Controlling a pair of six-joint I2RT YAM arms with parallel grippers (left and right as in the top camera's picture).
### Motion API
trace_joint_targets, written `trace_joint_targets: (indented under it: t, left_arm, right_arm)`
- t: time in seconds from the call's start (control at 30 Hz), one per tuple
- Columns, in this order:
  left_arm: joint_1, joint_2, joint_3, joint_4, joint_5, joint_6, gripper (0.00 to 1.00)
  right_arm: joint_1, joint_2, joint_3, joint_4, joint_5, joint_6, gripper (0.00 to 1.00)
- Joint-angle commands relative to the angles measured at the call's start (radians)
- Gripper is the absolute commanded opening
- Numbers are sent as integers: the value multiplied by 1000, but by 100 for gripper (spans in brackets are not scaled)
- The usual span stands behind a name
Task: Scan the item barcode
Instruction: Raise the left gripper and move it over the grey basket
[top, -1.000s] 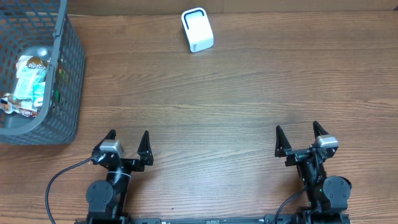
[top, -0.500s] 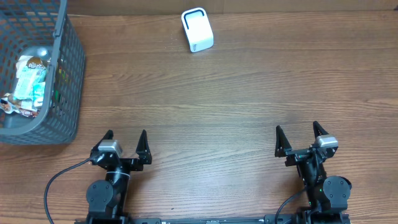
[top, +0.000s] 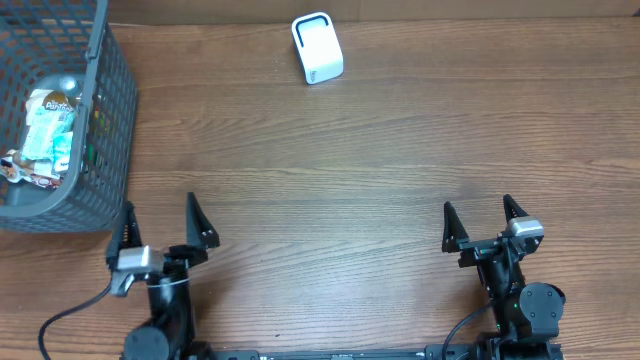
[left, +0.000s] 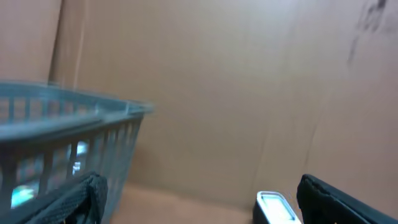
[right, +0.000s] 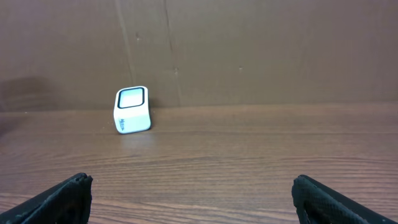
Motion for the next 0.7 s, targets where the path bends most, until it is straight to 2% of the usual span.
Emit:
trace_joint_targets:
  t: [0.0,0.17,0.33,0.67]
  left_arm:
    - [-1,-10,66,17,12,83,99]
    - [-1,6,251,-76,13,159,100]
    - [-1,130,451,-163,5,201,100]
    - [-1,573,1022,-654,40,200,100]
  right_arm:
    - [5,-6,-11,4,-3,-1,100]
    - [5,-6,-11,4,-2,-1,100]
    - [5,-6,-11,4,-2,-1,100]
    - [5,-6,-11,4,-3,-1,100]
